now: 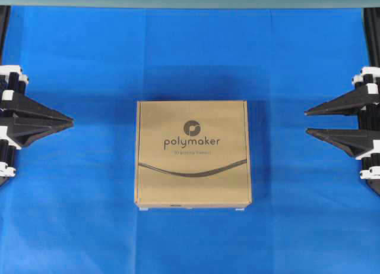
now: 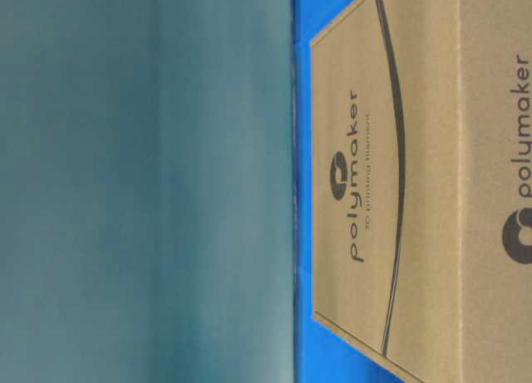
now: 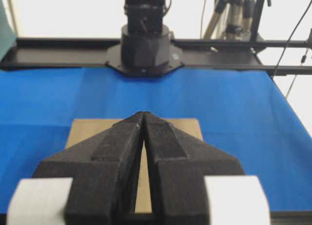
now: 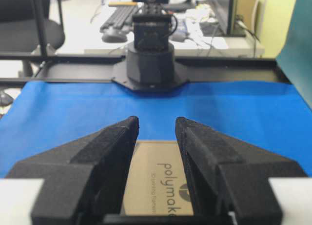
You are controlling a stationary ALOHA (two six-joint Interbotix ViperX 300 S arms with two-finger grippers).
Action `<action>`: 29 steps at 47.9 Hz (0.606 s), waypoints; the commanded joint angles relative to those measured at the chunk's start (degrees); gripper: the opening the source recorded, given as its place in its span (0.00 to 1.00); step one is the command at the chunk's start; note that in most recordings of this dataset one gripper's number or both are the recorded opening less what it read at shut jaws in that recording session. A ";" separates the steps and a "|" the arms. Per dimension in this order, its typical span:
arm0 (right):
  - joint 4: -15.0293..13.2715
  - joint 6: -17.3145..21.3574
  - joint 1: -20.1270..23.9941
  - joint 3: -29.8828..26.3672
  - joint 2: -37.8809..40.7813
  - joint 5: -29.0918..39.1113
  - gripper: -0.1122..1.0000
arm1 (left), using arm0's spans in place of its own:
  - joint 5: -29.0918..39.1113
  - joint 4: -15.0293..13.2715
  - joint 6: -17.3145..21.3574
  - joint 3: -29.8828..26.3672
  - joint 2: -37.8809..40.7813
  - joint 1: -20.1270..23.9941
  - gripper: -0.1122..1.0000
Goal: Lift up the cardboard box by clamping it between your arms.
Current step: 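Move both grippers inward toward the left and right sides of the box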
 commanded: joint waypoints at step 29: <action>1.85 0.44 -6.24 -10.02 7.73 48.78 0.08 | 29.62 1.14 -3.52 -10.02 10.55 1.32 0.10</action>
